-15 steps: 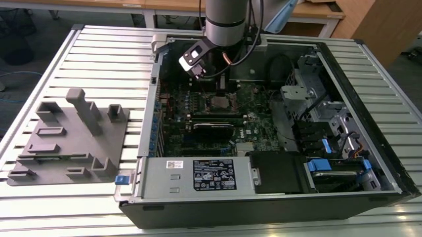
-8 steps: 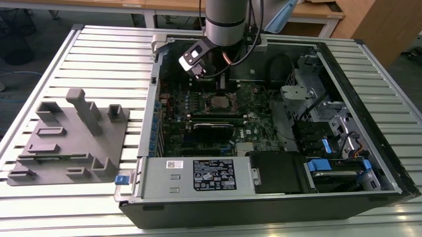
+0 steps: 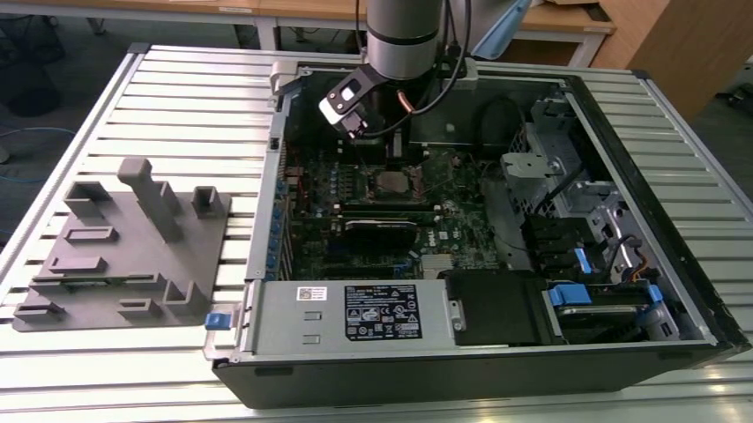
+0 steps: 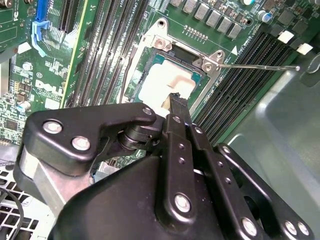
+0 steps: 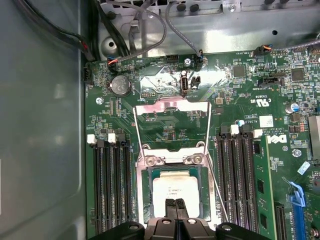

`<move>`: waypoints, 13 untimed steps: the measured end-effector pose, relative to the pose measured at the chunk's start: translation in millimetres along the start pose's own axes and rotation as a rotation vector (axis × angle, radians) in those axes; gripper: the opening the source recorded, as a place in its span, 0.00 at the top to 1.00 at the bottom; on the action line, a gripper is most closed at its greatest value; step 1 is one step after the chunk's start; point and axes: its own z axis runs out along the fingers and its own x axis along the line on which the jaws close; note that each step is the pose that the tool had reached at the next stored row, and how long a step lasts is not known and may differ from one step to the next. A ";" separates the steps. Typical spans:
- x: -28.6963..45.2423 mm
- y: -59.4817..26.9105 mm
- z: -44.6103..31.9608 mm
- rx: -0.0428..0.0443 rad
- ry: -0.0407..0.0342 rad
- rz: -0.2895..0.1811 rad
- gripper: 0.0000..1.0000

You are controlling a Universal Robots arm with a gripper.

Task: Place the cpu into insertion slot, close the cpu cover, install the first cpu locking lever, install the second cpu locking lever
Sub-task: 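Close the cpu cover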

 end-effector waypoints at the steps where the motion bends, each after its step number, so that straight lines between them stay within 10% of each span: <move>1: 0.0 0.0 0.0 0.0000 0.0001 0.000 0.89; 13: 0.1 0.2 -3.1 0.0002 0.0005 0.000 0.89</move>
